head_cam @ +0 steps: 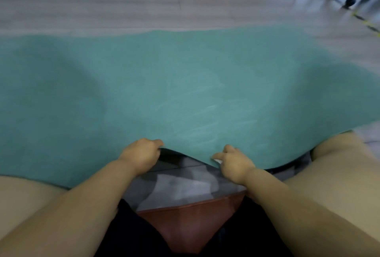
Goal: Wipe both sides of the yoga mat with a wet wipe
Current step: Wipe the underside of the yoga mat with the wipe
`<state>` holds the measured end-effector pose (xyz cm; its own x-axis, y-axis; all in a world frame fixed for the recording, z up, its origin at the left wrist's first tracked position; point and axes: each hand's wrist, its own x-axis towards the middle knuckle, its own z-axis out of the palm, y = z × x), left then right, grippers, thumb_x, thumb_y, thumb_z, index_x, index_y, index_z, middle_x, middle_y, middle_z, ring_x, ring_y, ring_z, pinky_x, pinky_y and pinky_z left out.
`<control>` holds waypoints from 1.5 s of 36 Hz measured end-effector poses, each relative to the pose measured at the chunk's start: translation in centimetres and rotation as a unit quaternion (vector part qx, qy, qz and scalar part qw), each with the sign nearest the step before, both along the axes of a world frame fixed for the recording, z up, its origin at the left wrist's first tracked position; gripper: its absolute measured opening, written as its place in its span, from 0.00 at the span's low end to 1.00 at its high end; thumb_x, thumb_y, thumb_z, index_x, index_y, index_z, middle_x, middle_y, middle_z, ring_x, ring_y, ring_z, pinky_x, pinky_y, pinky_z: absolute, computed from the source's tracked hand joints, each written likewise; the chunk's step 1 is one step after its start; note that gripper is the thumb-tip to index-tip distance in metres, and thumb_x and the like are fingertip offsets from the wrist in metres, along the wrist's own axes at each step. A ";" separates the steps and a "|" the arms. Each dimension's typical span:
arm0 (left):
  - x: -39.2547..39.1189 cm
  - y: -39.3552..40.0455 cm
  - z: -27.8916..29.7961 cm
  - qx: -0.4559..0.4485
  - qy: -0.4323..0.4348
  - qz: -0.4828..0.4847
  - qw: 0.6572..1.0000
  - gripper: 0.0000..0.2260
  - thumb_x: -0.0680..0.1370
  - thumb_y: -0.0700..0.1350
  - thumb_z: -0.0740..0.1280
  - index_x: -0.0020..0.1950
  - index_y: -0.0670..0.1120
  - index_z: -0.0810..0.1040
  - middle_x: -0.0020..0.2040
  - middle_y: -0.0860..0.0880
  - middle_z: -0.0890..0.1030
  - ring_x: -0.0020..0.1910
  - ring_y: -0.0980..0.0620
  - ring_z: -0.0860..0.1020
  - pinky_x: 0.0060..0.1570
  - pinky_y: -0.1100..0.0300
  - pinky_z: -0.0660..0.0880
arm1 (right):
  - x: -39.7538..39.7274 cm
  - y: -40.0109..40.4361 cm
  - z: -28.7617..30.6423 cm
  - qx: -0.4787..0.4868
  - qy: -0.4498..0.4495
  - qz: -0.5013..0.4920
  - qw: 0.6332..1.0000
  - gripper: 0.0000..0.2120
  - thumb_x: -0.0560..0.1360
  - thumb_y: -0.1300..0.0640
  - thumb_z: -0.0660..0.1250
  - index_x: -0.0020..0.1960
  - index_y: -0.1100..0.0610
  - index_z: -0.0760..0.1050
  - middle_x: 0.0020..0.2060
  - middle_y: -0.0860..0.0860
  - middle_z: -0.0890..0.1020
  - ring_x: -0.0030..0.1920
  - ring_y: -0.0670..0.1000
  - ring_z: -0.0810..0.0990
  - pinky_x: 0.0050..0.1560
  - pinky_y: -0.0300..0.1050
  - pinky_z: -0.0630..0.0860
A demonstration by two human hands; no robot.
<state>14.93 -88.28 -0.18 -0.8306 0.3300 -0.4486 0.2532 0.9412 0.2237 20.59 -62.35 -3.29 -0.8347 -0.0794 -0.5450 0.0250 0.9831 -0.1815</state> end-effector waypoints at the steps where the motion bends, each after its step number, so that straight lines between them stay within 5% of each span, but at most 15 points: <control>1: -0.3 -0.2 0.2 0.013 0.007 0.007 1.000 0.11 0.79 0.45 0.58 0.58 0.47 0.75 0.57 0.38 0.78 0.56 0.39 0.76 0.52 0.53 0.74 | -0.1 0.5 0.7 -0.013 0.004 -0.006 1.000 0.21 0.76 0.60 0.57 0.68 0.47 0.70 0.59 0.58 0.69 0.60 0.60 0.69 0.62 0.46 0.68; 8: -1.6 -0.5 3.1 0.092 0.075 0.022 0.993 0.10 0.79 0.44 0.59 0.57 0.48 0.77 0.55 0.40 0.80 0.55 0.39 0.77 0.52 0.53 0.74 | -0.5 2.6 4.6 0.059 0.040 -0.017 0.997 0.20 0.73 0.56 0.64 0.65 0.50 0.68 0.58 0.55 0.68 0.60 0.58 0.69 0.57 0.49 0.72; 16: -1.9 -1.3 6.1 0.124 0.138 0.033 0.982 0.12 0.80 0.48 0.59 0.62 0.54 0.75 0.60 0.44 0.79 0.58 0.42 0.76 0.55 0.54 0.74 | -3.5 2.6 10.6 0.169 0.189 -0.100 0.962 0.18 0.75 0.66 0.57 0.62 0.51 0.70 0.57 0.55 0.69 0.57 0.60 0.69 0.48 0.49 0.72; 21: -1.6 -1.8 6.8 0.129 0.067 0.019 0.989 0.26 0.80 0.45 0.61 0.76 0.58 0.57 0.74 0.49 0.65 0.71 0.48 0.65 0.68 0.58 0.63 | -6.1 2.0 16.4 0.179 0.304 -0.071 0.933 0.16 0.76 0.68 0.56 0.59 0.54 0.70 0.58 0.56 0.68 0.55 0.61 0.67 0.40 0.48 0.68; 24: -1.1 0.0 7.9 0.134 0.045 0.005 0.990 0.34 0.79 0.40 0.60 0.76 0.61 0.45 0.77 0.49 0.57 0.74 0.49 0.61 0.70 0.60 0.59 | -7.0 2.6 20.0 0.201 0.361 -0.046 0.910 0.16 0.76 0.68 0.56 0.60 0.55 0.70 0.59 0.57 0.68 0.55 0.61 0.66 0.39 0.50 0.68; 29: -1.1 4.6 8.4 0.129 0.057 0.007 0.990 0.39 0.74 0.39 0.55 0.65 0.78 0.39 0.78 0.55 0.49 0.74 0.43 0.61 0.68 0.38 0.61 | -6.9 4.5 24.4 0.193 0.456 -0.009 0.869 0.15 0.73 0.70 0.60 0.58 0.59 0.73 0.56 0.60 0.71 0.53 0.61 0.67 0.33 0.49 0.65; 34: -2.0 10.2 9.5 0.255 0.061 -0.045 0.964 0.38 0.74 0.34 0.56 0.71 0.70 0.49 0.77 0.52 0.53 0.74 0.52 0.59 0.72 0.59 0.59 | -5.7 8.9 27.6 0.161 0.547 -0.006 0.821 0.15 0.62 0.77 0.66 0.44 0.63 0.77 0.41 0.63 0.75 0.38 0.63 0.72 0.23 0.46 0.66; 39: -2.6 16.5 9.8 0.255 0.050 -0.112 0.959 0.37 0.75 0.34 0.55 0.72 0.69 0.50 0.78 0.50 0.52 0.75 0.51 0.59 0.71 0.64 0.57 | -3.7 14.2 28.7 0.170 0.588 0.001 0.791 0.18 0.69 0.64 0.49 0.43 0.61 0.78 0.40 0.61 0.76 0.37 0.61 0.72 0.22 0.51 0.71; 43: -2.3 19.1 9.2 0.210 0.034 -0.155 0.965 0.36 0.76 0.33 0.53 0.74 0.66 0.52 0.78 0.49 0.53 0.75 0.50 0.59 0.71 0.63 0.57 | -2.1 16.9 26.6 0.184 0.537 -0.042 0.822 0.11 0.68 0.70 0.59 0.42 0.61 0.78 0.42 0.60 0.76 0.39 0.61 0.72 0.23 0.51 0.71; 47: -2.2 19.9 6.5 0.187 -0.006 -0.183 0.965 0.30 0.80 0.38 0.56 0.74 0.65 0.53 0.78 0.50 0.54 0.75 0.52 0.58 0.71 0.65 0.54 | -1.3 19.1 23.9 0.213 0.384 -0.111 0.891 0.14 0.73 0.68 0.60 0.57 0.58 0.75 0.56 0.57 0.71 0.54 0.60 0.67 0.45 0.52 0.71; 51: -2.0 19.6 4.1 0.144 -0.052 -0.198 0.968 0.26 0.79 0.54 0.62 0.76 0.59 0.57 0.77 0.52 0.57 0.75 0.54 0.58 0.72 0.65 0.53 | -1.9 20.1 21.0 0.209 0.223 -0.165 0.938 0.16 0.75 0.65 0.60 0.60 0.53 0.75 0.58 0.56 0.70 0.59 0.61 0.71 0.59 0.50 0.71; 54: -1.9 18.2 3.2 0.092 -0.099 -0.200 0.970 0.40 0.68 0.74 0.58 0.76 0.57 0.58 0.76 0.55 0.58 0.75 0.56 0.58 0.73 0.61 0.53 | -2.7 19.8 18.4 0.169 0.132 -0.170 0.962 0.14 0.74 0.63 0.62 0.58 0.55 0.77 0.58 0.57 0.74 0.58 0.58 0.74 0.58 0.46 0.72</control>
<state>13.05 -70.13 3.01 -0.5237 0.6981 -0.4883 0.5249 0.7158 0.4605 17.91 -42.54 15.13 -0.8936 0.3683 -0.2568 0.3534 0.9297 0.1037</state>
